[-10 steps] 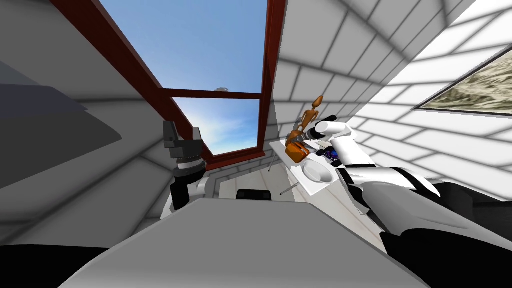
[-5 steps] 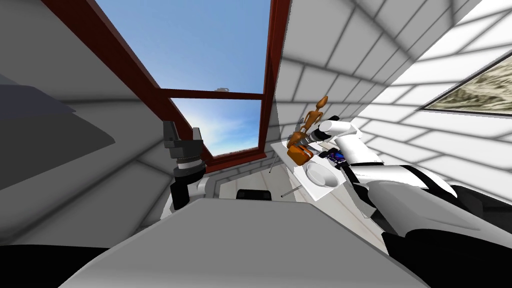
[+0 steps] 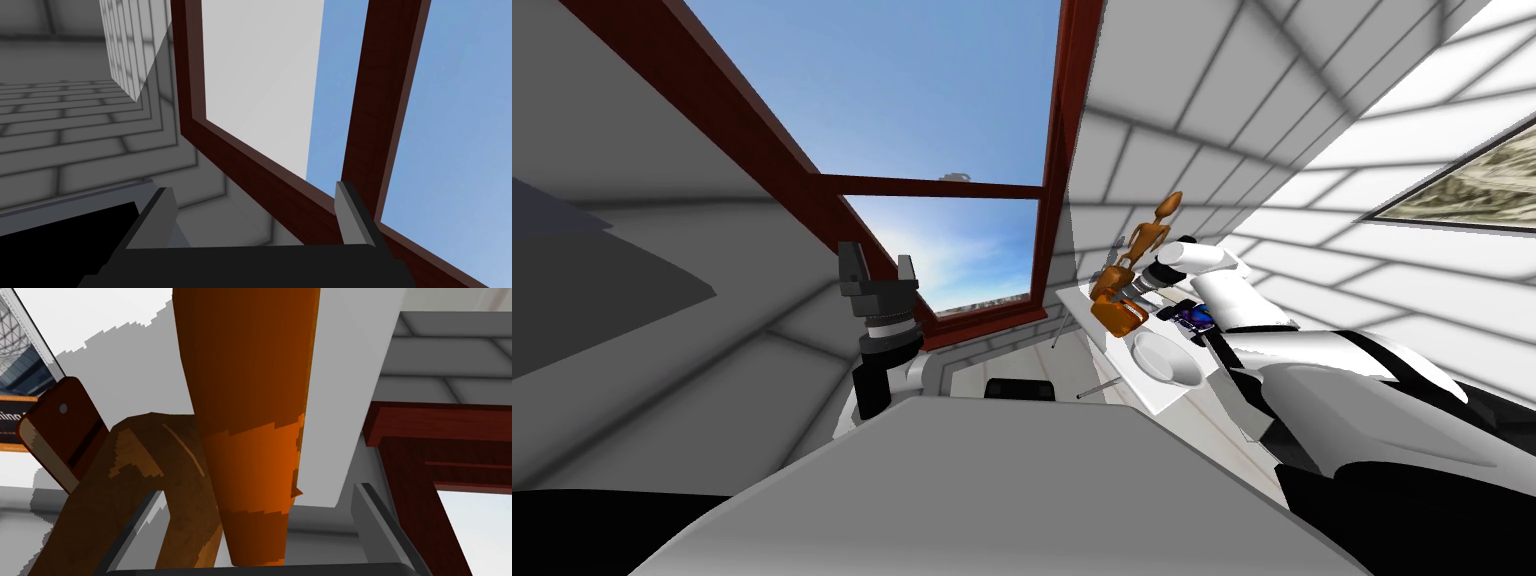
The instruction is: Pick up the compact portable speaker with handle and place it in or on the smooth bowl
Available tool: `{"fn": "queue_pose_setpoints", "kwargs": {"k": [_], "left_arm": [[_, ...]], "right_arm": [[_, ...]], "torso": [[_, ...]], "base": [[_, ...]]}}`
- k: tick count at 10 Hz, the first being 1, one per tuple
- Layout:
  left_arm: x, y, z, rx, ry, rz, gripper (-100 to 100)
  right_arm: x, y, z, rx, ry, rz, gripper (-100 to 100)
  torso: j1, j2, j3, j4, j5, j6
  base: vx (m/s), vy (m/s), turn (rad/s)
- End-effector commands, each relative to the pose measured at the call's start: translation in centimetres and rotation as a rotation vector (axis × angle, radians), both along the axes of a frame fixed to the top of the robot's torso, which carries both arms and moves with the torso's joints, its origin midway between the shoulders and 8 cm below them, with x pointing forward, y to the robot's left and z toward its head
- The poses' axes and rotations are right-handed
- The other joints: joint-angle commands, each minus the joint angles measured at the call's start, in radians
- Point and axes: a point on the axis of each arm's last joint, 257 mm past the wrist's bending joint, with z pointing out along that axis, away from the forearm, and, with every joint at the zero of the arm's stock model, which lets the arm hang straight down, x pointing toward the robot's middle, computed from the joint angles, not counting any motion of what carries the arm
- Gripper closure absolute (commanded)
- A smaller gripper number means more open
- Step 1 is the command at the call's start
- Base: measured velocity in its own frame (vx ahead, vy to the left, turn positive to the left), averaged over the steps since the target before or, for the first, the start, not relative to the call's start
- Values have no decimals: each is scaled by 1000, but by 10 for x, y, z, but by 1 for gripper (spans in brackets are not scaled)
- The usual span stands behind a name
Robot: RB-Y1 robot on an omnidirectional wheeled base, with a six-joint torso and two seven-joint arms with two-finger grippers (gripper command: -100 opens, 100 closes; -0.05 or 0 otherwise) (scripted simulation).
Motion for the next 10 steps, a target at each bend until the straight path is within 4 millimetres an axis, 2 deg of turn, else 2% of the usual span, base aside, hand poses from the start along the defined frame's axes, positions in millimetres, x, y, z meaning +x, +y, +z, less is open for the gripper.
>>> {"fn": "queue_pose_setpoints", "kwargs": {"k": [1, 2, 5, 8, 9, 10], "left_arm": [[0, 0, 0, 0, 0, 0, 0], [0, 0, 0, 0, 0, 0, 0], [0, 0, 0, 0, 0, 0, 0], [0, 0, 0, 0, 0, 0, 0], [0, 0, 0, 0, 0, 0, 0], [0, 0, 0, 0, 0, 0, 0]], "right_arm": [[-12, -3, -3, 1, 47, 2, -100], [-27, -12, -8, 1, 101, 1, -100], [-48, -18, -13, 6, 177, 0, -100], [-85, -31, -23, 17, 304, -7, -100], [-77, -28, -21, 14, 279, -6, -100], [-79, -28, -21, 15, 286, -5, 0]], "torso": [[0, 0, 0, 0, 0, 0], [0, 0, 0, 0, 0, 0], [1, -1, -1, 0, 0, 0], [0, -1, -1, 0, 0, 0], [0, -2, -1, 0, 0, 0], [-1, 0, 0, 0, 0, 0]], "base": [[56, 28, -13], [71, 26, -5], [59, 32, -9], [71, 31, -15], [34, 10, -4], [6, 2, 2]]}}
